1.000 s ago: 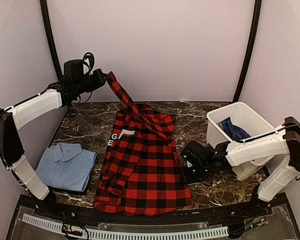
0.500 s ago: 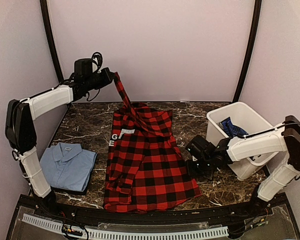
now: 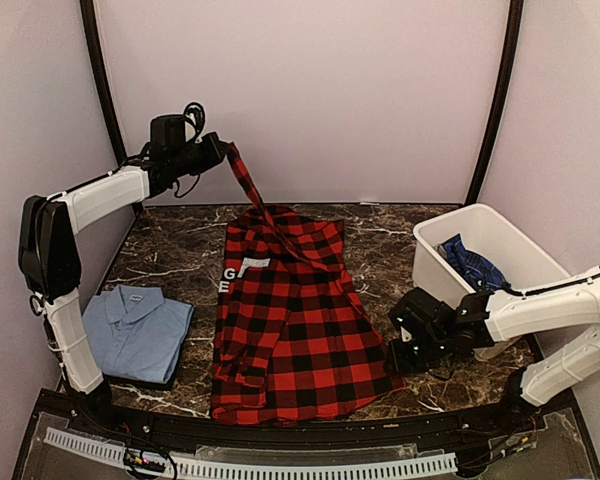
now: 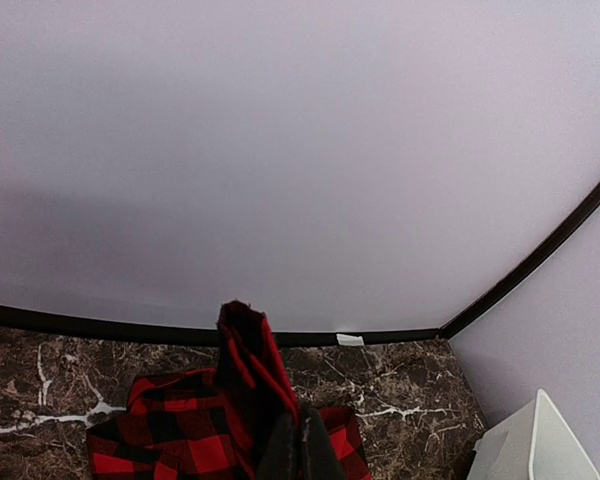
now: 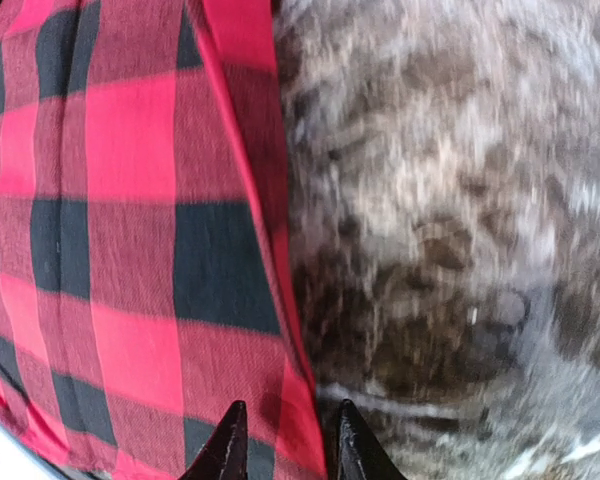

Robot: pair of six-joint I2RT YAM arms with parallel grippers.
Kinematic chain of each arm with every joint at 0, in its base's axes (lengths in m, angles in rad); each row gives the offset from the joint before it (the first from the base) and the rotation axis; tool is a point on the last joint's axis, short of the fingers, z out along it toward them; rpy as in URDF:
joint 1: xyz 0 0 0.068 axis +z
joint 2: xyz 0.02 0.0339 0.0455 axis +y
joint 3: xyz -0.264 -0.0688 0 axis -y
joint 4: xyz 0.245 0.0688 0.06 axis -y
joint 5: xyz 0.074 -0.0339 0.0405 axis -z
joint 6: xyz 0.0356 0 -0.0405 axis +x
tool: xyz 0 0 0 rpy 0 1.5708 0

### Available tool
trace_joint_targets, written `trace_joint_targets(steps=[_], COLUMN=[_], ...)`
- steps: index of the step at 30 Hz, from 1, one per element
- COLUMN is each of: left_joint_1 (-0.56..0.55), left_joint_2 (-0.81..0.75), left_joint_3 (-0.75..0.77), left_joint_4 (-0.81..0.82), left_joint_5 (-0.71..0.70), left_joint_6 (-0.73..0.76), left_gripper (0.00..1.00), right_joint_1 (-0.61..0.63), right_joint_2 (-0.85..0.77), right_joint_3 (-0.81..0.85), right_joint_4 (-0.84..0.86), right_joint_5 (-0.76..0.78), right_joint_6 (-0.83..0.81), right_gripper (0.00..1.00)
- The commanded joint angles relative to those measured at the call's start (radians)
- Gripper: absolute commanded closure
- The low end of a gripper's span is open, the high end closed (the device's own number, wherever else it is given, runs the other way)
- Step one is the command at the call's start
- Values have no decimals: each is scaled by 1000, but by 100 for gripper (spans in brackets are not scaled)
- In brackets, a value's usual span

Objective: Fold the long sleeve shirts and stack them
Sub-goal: Pick up the 1/3-folded shirt from the center of the board.

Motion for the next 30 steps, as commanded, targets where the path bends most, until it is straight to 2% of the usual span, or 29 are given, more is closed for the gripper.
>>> trace_joint_targets(steps=[1,10,18,22,30], left_joint_1=[5,5,4,4,9], left_joint_2=[-16,-14,-24,-25,-53], left_joint_3=[29,32,37,53,99], left_joint_4=[16,16,15,8,-9], left_joint_5=[25,34,32,30,9], left_joint_6=[6,-3,-3,2,27], left_gripper=[100,100,100,100,100], right_joint_1=[26,41,99,113,166], right_joint_2=[-49,-62,-78,-89,-83], right_joint_3=[-42,-74,-71,-21,145], right_joint_4=[6,-26,-54,-115,-177], right_joint_5=[-29,-19,-2,44,78], right_joint_6=[70,116,172,184,148], right_gripper=[72,74,89,100,100])
